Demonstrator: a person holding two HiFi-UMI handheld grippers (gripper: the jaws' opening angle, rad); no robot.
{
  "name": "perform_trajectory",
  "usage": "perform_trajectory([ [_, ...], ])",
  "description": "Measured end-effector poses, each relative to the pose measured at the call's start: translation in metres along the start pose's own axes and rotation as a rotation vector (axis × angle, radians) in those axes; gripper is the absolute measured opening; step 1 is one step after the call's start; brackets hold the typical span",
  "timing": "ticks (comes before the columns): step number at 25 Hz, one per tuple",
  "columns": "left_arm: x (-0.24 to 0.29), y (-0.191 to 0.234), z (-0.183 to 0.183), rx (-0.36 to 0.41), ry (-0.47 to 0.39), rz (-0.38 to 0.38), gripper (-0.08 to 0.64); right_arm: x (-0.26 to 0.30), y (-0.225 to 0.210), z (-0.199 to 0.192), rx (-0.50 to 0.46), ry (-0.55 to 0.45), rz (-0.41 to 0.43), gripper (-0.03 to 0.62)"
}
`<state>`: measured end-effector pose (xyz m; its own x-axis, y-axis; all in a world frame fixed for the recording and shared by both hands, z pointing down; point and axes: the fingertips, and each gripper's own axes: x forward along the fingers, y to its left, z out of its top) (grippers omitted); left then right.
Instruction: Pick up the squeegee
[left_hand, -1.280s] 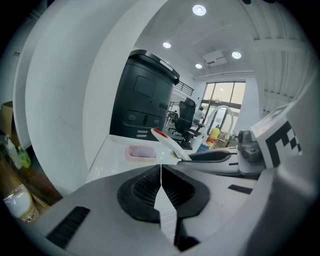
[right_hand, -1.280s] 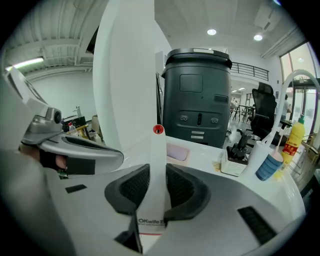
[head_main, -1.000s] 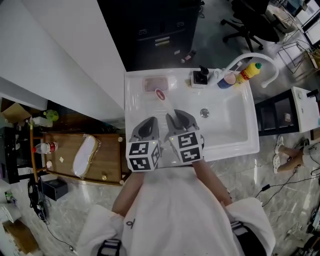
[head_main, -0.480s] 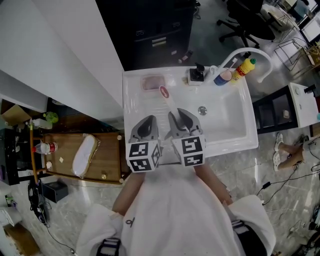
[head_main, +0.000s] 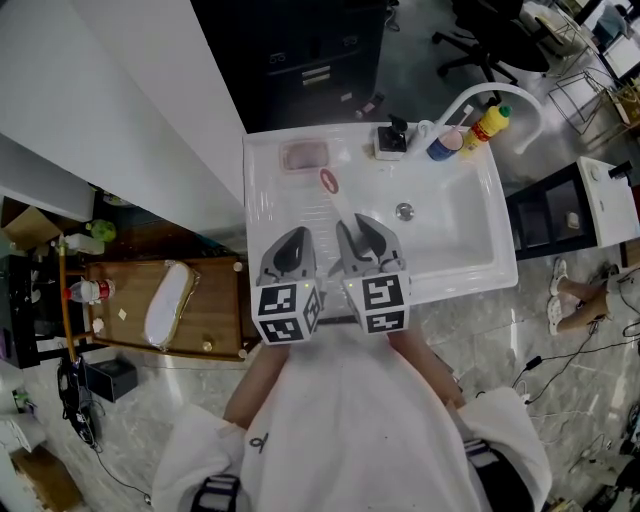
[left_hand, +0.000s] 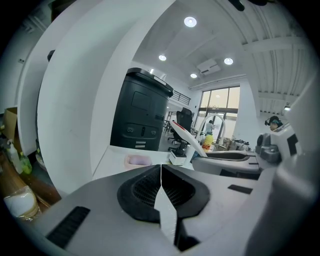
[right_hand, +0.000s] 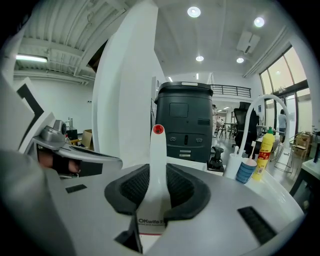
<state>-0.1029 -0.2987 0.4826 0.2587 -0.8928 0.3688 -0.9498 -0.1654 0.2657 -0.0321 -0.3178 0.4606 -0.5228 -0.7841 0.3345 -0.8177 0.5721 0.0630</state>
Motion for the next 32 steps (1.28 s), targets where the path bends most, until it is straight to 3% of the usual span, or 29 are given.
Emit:
perform_trajectory([
  [32,0.000,0.002,0.001,0.011,-0.016,0.012,0.028,-0.001,0.001,-0.002,-0.022,-0.005,-0.007,0.107],
])
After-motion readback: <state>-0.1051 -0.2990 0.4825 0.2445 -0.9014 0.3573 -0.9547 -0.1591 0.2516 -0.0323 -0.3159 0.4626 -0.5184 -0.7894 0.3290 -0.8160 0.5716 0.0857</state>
